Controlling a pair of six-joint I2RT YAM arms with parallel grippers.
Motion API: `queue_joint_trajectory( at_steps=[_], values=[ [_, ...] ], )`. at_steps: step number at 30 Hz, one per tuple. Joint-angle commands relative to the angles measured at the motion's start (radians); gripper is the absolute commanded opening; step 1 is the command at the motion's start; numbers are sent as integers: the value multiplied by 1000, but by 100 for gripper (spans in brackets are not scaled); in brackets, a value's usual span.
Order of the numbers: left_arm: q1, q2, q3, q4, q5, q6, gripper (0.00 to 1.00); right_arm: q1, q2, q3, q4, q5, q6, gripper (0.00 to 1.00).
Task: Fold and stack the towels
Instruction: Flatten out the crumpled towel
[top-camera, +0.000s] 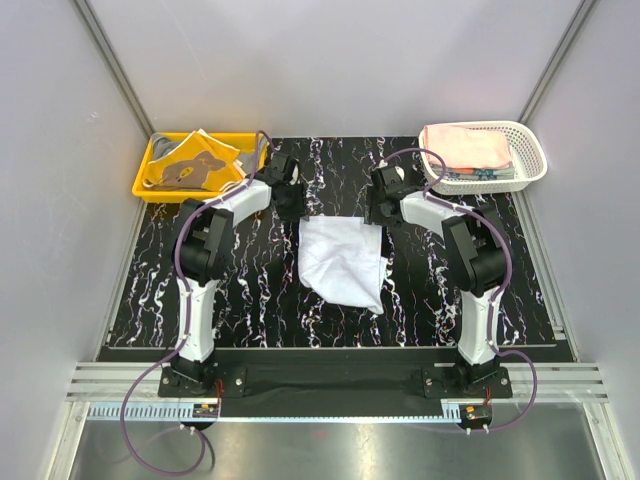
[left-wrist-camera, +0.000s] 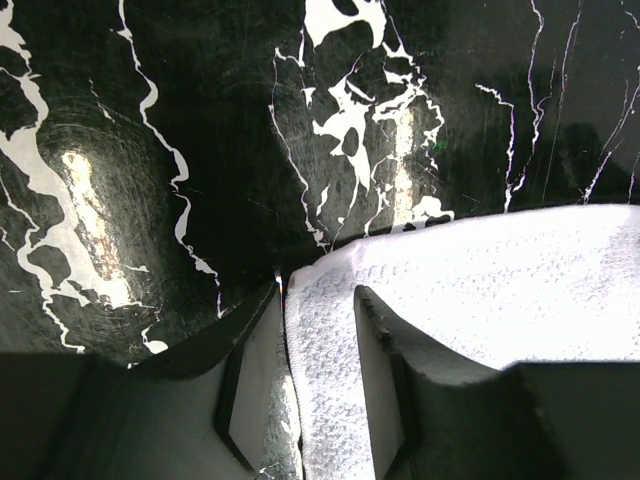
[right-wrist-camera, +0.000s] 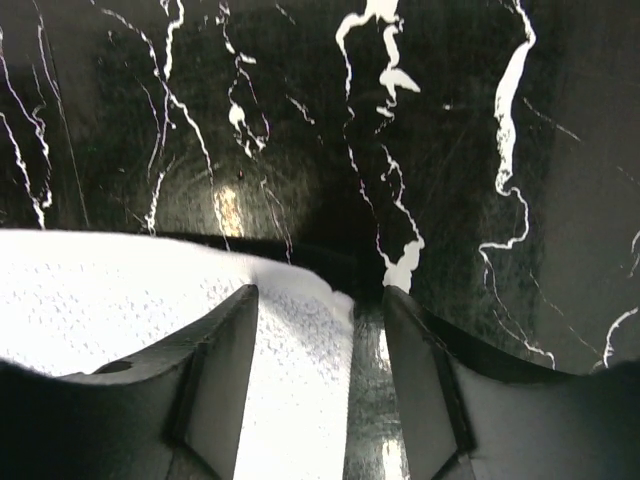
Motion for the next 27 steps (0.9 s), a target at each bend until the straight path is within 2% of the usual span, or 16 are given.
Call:
queue_joint_trajectory(
  at_steps=[1, 9, 18, 23, 24, 27],
  values=[
    [5, 12, 15, 34, 18, -5, 38, -9, 15, -5, 63, -36, 22, 59],
    [5, 19, 20, 34, 18, -8, 26, -23, 30, -1, 75, -65, 39, 49],
    [5, 7, 17, 40, 13, -5, 0, -24, 27, 1, 60, -68, 50, 26],
    [7, -42, -9, 72, 1, -10, 0, -24, 6, 27, 28, -48, 42, 11],
    [7, -63, -18, 75, -2, -11, 0, -23, -5, 33, 16, -45, 37, 4],
    [5, -103, -38, 88, -22, -17, 0, -24, -37, 55, -11, -33, 30, 0]
  ],
)
